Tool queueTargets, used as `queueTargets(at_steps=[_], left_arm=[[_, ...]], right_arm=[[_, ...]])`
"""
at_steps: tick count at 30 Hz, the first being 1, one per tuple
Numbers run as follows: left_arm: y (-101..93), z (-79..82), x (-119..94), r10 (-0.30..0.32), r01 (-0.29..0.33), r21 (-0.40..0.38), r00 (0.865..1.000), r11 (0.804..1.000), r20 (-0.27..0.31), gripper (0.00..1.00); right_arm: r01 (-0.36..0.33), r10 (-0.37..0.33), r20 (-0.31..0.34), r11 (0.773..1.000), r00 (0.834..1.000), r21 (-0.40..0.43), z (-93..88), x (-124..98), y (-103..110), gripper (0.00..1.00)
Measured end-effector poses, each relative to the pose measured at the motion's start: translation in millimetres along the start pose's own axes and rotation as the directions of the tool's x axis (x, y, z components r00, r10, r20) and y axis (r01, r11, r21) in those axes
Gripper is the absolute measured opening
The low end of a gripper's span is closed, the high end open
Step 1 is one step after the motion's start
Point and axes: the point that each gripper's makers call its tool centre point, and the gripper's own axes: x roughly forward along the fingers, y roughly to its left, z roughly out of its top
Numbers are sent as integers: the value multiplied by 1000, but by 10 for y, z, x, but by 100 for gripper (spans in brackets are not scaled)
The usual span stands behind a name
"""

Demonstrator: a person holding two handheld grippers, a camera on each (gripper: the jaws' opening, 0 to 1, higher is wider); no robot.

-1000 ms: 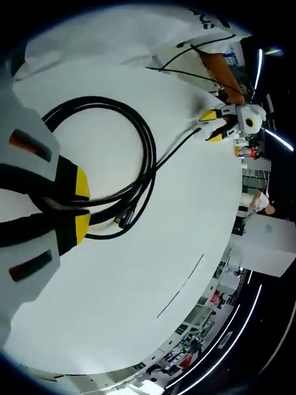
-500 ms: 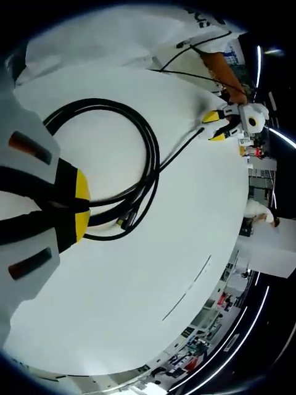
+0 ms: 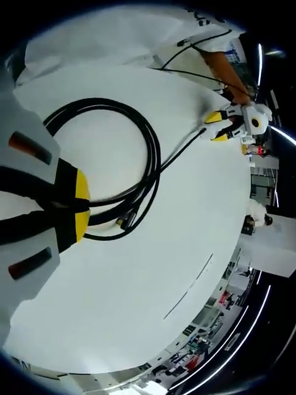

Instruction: Plug the desk Type‑C cable into the charger adapter.

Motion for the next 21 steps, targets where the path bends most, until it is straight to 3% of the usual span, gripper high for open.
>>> queueTargets(at_steps=[21], left_arm=[[388,150,122,-15,15,14,1000,1000,-9,25]], right_arm=[[61,-62,12,998,998,29,65,31,-183,2]])
